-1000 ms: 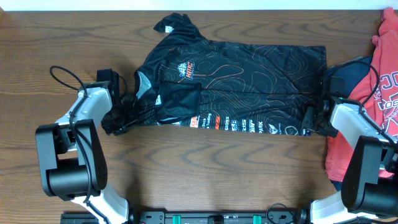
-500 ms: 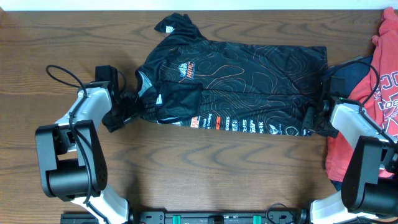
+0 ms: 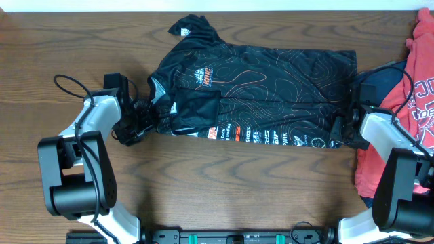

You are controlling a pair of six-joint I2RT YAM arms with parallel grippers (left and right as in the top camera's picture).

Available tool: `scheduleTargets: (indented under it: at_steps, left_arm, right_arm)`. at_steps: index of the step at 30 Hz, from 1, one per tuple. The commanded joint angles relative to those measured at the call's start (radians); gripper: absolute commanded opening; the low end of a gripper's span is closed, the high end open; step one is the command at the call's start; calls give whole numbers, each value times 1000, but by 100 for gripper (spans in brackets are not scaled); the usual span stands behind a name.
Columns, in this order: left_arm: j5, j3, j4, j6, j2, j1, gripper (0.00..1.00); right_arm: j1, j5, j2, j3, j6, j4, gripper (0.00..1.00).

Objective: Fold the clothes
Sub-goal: 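Hold the hem with both grippers and smooth the shirt flat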

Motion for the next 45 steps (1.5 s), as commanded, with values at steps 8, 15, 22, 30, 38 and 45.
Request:
scheduleTargets:
  at_steps: [8,15,22,30,38,45]
  left_arm:
    - [-46,3,84,24,-49,23,76]
    - [-47,2,123,24,-26,23,74]
    - [-48,-18,137,25,-16,23,37]
    - [-48,-33,148,25,-16,23,6]
    - [-172,-33,81,23,-17,48,6]
    - [-174,-33,-86,-115,-24,204,6]
  right_arm:
    - [0,22,35,-36,-4,-12,21]
    - [0,22,35,-36,-4,-12,21]
    - [0,22,35,-36,-4,-15,21]
    - [0,22,35,-36,-4,-16,21]
    - [0,22,35,-36,-4,-30,24]
    - [1,22,35,-36,-4,-72,23]
